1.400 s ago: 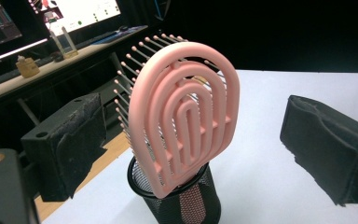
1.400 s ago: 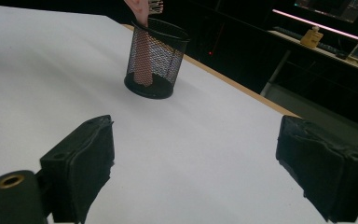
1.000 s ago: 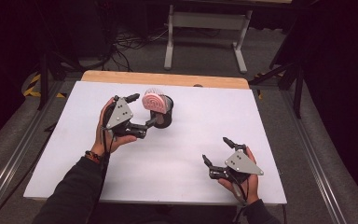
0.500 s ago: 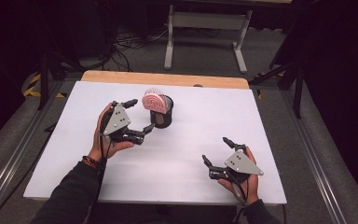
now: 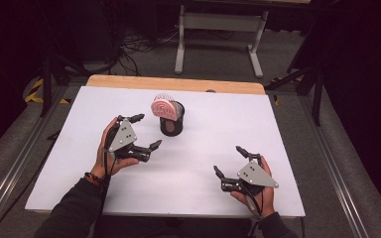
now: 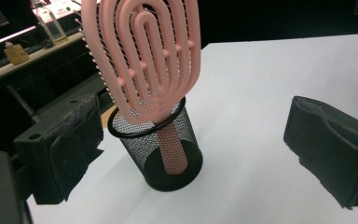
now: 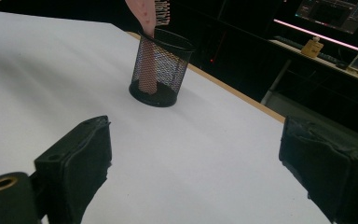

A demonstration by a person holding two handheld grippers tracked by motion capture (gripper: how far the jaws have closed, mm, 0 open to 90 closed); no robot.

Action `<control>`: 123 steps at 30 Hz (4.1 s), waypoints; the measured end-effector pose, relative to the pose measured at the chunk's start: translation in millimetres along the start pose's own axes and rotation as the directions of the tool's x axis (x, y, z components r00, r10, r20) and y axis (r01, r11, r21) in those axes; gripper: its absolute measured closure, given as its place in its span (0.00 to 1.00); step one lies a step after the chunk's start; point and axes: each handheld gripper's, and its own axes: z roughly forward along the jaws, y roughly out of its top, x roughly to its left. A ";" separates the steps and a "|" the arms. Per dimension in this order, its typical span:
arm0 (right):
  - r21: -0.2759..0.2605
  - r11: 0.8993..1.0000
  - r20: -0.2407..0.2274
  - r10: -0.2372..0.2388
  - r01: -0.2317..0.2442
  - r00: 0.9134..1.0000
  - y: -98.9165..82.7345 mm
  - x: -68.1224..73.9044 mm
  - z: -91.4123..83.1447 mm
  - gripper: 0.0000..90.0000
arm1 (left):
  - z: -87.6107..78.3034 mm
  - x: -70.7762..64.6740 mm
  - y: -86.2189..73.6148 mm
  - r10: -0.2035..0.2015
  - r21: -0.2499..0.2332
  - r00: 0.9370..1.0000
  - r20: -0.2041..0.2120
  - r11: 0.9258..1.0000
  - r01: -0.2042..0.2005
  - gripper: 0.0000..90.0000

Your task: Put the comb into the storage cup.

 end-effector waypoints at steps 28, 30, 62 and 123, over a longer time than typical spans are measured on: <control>-0.005 0.999 0.017 -0.034 0.034 0.999 2.9 7.9 -1.7 0.06 | -21.1 -26.1 -6.2 0.070 0.017 0.994 0.084 0.997 -0.072 0.03; -0.004 0.999 0.016 -0.038 0.038 0.999 2.9 8.2 -1.6 0.06 | -21.8 -27.1 -6.7 0.073 0.018 0.994 0.083 0.997 -0.075 0.03; -0.001 0.999 -0.011 -0.048 0.048 0.999 2.5 17.1 -3.1 0.06 | -43.1 -34.5 -40.3 0.059 0.089 0.995 0.086 0.994 -0.067 0.04; 0.038 0.998 -0.031 -0.047 0.048 0.998 -4.0 19.0 -5.3 0.06 | -119.4 -18.9 -96.4 -0.081 0.133 0.996 -0.022 0.988 0.083 0.03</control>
